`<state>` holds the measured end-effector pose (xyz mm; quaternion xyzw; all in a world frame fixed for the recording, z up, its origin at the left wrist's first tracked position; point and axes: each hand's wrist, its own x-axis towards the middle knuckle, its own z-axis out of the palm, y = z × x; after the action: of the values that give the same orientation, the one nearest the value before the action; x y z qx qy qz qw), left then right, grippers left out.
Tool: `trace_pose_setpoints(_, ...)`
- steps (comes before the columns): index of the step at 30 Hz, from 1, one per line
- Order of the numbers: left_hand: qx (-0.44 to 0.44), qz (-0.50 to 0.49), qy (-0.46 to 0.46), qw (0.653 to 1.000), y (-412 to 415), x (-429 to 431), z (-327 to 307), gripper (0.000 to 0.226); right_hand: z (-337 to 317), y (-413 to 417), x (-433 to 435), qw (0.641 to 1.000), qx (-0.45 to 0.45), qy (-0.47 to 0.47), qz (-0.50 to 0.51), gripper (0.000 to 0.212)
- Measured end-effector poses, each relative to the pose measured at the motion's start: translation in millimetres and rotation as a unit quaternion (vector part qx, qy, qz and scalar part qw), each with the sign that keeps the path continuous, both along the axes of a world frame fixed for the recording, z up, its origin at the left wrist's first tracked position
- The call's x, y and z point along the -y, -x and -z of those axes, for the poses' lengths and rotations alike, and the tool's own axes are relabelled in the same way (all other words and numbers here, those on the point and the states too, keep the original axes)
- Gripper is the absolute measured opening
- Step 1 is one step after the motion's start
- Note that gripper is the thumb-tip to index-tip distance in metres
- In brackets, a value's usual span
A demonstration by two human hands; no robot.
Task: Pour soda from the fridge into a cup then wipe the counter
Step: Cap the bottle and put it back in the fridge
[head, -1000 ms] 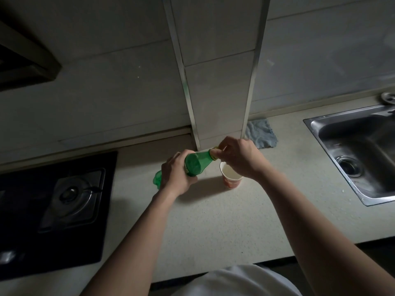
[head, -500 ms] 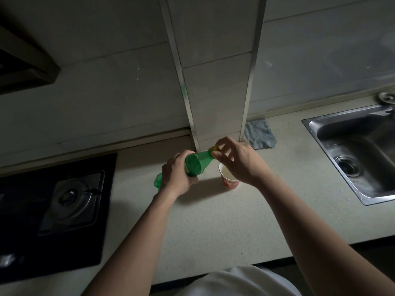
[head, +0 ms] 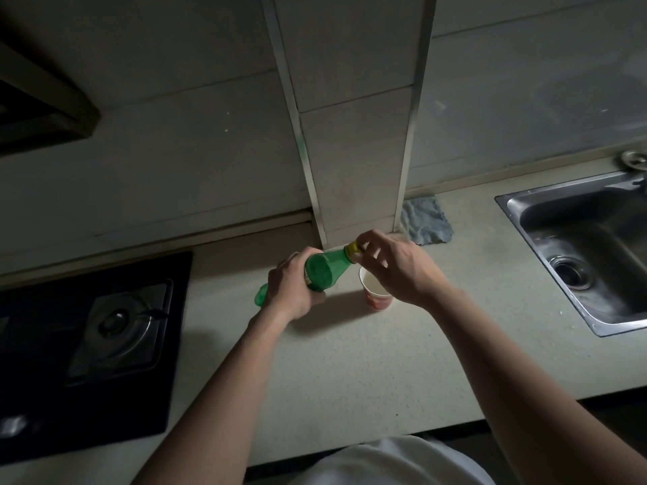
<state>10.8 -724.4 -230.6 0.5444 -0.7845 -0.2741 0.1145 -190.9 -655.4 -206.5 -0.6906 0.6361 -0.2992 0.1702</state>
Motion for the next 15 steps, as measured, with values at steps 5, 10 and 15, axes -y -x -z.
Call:
trace_pose_setpoints(5, 0.024, -0.024, 0.077, 0.996, 7, -7, 1, 0.062, 12, -3, 4, 1.000, 0.021, -0.003, 0.013, 0.027)
trace_pose_setpoints(10, 0.001, -0.033, 0.104, 0.994, 7, -7, 3, 0.060, 8, -4, 5, 0.997, 0.070, -0.007, 0.030, 0.038)
trace_pose_setpoints(15, -0.064, -0.015, -0.029, 0.997, 4, 0, -2, 0.061, -1, 0, 5, 0.997, 0.074, 0.023, -0.007, 0.038)
